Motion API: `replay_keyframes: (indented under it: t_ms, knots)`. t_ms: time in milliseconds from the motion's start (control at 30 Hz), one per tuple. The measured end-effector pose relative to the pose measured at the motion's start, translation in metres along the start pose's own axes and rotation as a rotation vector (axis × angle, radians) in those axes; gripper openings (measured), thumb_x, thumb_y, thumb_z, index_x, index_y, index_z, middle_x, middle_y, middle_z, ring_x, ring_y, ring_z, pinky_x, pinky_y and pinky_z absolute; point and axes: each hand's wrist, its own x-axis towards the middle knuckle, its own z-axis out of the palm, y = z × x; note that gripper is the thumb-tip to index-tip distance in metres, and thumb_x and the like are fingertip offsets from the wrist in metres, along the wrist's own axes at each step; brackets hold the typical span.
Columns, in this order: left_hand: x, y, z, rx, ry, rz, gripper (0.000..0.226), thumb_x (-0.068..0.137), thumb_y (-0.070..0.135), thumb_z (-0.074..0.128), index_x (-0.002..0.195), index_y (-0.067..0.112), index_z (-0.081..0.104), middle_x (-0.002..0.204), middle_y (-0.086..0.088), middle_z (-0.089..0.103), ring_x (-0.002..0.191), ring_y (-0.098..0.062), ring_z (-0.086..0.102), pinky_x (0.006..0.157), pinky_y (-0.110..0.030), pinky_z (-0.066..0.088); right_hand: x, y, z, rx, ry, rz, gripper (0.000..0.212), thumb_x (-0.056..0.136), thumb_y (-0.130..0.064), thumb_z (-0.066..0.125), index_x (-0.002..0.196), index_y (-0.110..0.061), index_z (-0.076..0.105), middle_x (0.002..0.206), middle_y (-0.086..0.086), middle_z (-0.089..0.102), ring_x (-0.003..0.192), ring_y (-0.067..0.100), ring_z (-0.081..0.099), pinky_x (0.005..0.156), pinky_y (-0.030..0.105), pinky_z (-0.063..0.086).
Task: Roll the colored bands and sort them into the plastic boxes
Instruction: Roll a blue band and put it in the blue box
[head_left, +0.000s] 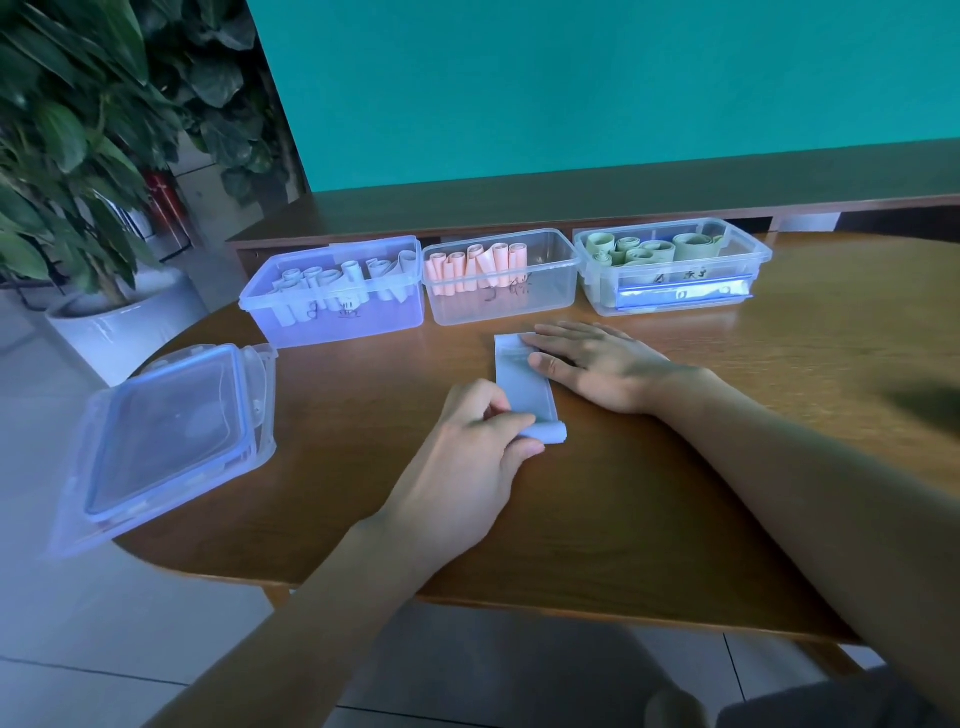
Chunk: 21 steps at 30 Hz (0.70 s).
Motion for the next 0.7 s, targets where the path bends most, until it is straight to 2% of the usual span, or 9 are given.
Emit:
replay_keyframes:
  t_ms: [100,233,333,400,500,567,700]
  knots:
    - [0.006,-0.003,0.002,-0.015,-0.016,-0.009,0.025,0.099,0.024,0.061,0.117,0.012,0.073,0.106,0.002,0.053,0.099,-0.005,0.044,0.088,-0.015,0.035,0.0,0.001,0.001,-0.003,0.001,-0.002,0.061,0.101,-0.067,0.015,0.158,-0.045,0.02,0.166,-0.021,0.012,0.153,0.002,0.002,0.124,0.034,-0.002]
    - [0.013,-0.003,0.001,-0.044,0.029,-0.002,0.024,0.098,0.021,0.063,0.12,0.016,0.07,0.097,-0.003,0.061,0.095,-0.016,0.054,0.083,-0.025,0.042,0.001,0.002,0.001,-0.001,0.008,0.001,0.059,0.102,-0.065,0.015,0.157,-0.044,0.021,0.166,-0.021,0.013,0.153,0.001,0.002,0.124,0.033,-0.002]
    - [0.015,-0.002,-0.002,-0.015,0.034,0.004,0.011,0.101,0.022,0.058,0.105,0.017,0.067,0.089,-0.002,0.058,0.084,-0.019,0.053,0.076,-0.036,0.047,0.001,0.002,0.002,-0.002,0.011,0.001,0.059,0.102,-0.065,0.014,0.157,-0.045,0.022,0.166,-0.021,0.012,0.153,0.002,0.003,0.124,0.033,-0.002]
    - [0.015,-0.002,0.0,0.025,0.034,0.022,0.016,0.103,0.02,0.054,0.095,0.015,0.067,0.085,-0.002,0.057,0.083,-0.019,0.05,0.072,-0.043,0.049,0.001,0.002,0.001,0.0,0.013,0.007,0.059,0.102,-0.065,0.013,0.157,-0.046,0.021,0.166,-0.02,0.012,0.153,0.002,0.002,0.124,0.035,-0.002]
    - [0.015,-0.005,0.003,0.053,0.055,-0.003,0.024,0.102,0.03,0.055,0.108,0.016,0.074,0.101,0.001,0.06,0.1,-0.018,0.052,0.085,-0.037,0.051,0.001,0.002,0.001,0.003,0.017,0.006,0.058,0.102,-0.065,0.012,0.157,-0.047,0.021,0.167,-0.019,0.012,0.154,0.003,0.002,0.124,0.037,-0.002]
    - [0.016,-0.006,0.003,0.039,0.028,-0.03,0.032,0.099,0.036,0.058,0.119,0.015,0.073,0.11,0.002,0.055,0.109,-0.014,0.05,0.094,-0.032,0.049,0.001,0.002,0.0,0.008,0.019,0.007,0.058,0.102,-0.065,0.011,0.156,-0.048,0.021,0.167,-0.018,0.012,0.154,0.004,0.002,0.124,0.037,-0.002]
    - [0.021,-0.005,0.001,0.008,-0.048,-0.045,0.035,0.101,0.035,0.054,0.128,0.016,0.068,0.113,0.004,0.046,0.108,-0.006,0.042,0.098,-0.024,0.041,0.003,0.003,0.0,0.018,0.025,0.01,0.057,0.102,-0.066,0.01,0.155,-0.05,0.023,0.167,-0.018,0.013,0.154,0.005,0.002,0.123,0.035,-0.004]
